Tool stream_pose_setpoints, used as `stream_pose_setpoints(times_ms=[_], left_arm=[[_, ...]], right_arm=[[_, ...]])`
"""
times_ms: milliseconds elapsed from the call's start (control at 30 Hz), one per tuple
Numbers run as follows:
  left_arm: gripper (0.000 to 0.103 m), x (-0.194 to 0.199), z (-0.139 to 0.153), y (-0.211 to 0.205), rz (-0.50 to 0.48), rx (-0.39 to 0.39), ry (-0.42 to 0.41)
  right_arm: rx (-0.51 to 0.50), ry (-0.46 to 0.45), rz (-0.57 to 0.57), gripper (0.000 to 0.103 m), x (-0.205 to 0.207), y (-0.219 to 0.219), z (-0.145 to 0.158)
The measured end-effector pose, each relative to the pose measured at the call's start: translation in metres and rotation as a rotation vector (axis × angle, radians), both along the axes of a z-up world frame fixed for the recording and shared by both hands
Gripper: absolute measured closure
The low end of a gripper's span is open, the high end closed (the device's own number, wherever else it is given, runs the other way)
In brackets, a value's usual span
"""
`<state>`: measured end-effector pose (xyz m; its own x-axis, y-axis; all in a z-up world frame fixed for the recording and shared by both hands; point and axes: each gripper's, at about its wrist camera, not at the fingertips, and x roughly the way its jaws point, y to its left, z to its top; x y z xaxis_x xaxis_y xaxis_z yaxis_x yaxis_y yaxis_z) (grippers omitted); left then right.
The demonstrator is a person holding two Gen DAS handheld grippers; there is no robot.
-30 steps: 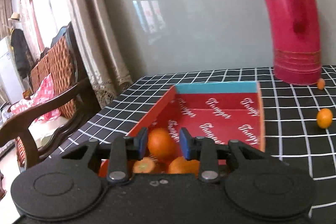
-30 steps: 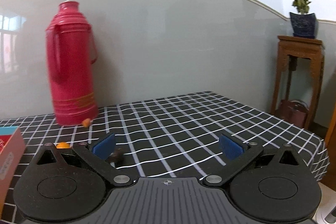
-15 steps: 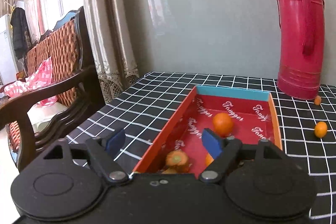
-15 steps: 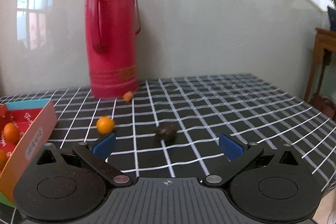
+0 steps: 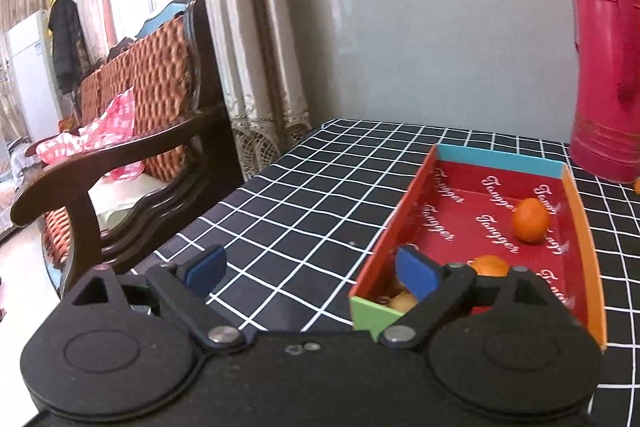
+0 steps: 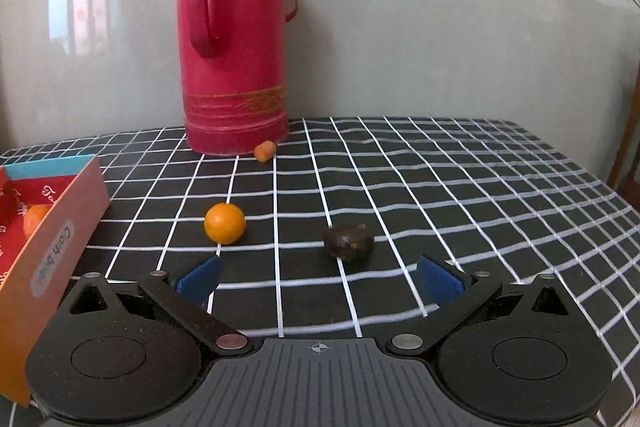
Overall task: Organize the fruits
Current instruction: 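Grasp the second dark brown fruit with the right gripper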
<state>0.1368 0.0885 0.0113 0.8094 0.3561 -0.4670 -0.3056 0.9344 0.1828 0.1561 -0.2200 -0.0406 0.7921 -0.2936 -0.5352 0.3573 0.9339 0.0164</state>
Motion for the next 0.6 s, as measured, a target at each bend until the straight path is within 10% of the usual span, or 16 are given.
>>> stream_pose_setpoints(times_ms=[333,433,600], left_arm=[[0.012,-0.003,0.006,0.008,0.058,0.004,-0.041],[0.012,0.0,0.005,0.01,0.059,-0.006,-0.03],[0.012,0.0,0.004,0.009,0.063,0.0,-0.027]], right_arm=[[0.038,0.018,-0.033,0.001,0.025,-0.028,-0.008],[0.058,0.026,-0.026,0.03,0.031,-0.034,-0.009],[0.087,0.081,-0.021,0.033,0.045,-0.042,-0.018]])
